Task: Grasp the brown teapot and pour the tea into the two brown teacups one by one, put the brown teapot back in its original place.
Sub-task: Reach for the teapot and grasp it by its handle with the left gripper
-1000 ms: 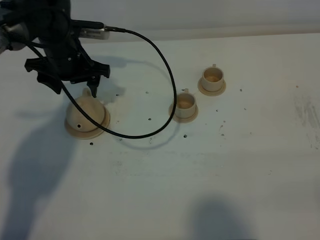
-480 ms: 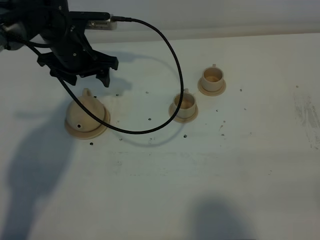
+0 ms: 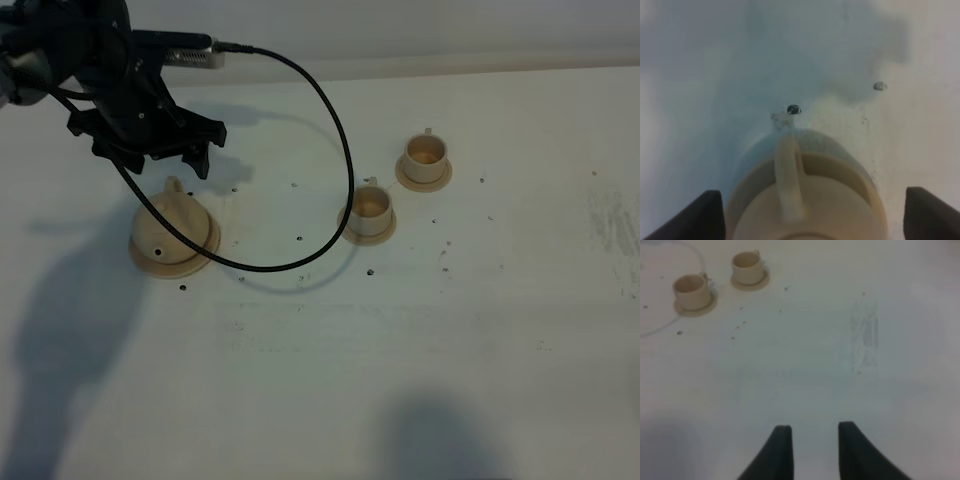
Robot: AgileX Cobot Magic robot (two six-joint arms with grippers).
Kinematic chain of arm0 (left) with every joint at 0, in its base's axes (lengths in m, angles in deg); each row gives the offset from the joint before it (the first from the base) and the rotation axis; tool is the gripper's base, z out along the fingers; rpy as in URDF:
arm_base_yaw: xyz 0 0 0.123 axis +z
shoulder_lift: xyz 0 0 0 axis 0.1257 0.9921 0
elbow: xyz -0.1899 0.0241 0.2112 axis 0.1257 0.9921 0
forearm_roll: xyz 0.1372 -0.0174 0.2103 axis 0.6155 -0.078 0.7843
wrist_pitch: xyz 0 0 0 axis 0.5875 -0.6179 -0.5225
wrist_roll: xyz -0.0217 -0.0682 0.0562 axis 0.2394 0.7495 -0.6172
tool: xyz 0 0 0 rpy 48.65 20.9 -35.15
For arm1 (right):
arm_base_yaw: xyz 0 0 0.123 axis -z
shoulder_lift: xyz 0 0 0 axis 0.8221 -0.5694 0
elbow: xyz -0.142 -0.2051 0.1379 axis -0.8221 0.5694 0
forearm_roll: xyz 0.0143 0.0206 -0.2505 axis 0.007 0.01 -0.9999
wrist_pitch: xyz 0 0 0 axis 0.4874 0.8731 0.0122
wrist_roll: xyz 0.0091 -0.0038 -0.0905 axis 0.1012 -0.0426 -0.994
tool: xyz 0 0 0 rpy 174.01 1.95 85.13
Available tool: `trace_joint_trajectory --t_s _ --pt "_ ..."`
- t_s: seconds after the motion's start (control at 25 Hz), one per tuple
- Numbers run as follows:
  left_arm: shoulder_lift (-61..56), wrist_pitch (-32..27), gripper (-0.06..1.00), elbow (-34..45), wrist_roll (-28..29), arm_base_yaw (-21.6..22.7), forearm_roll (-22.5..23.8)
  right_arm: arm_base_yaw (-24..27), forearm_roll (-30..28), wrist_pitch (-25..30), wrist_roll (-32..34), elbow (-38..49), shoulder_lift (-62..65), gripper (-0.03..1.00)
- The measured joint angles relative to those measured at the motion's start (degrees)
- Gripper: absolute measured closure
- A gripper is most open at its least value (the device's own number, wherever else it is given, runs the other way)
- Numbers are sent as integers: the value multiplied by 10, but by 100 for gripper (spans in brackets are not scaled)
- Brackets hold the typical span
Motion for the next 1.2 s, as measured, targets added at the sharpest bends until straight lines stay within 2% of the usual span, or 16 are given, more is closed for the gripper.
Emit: trace_joint_trajectory --t_s 0.56,1.2 --pt "48 52 25 0 19 9 15 0 1 0 0 0 0 75" --pt "50 4 30 -2 38 62 49 0 1 0 0 0 0 75"
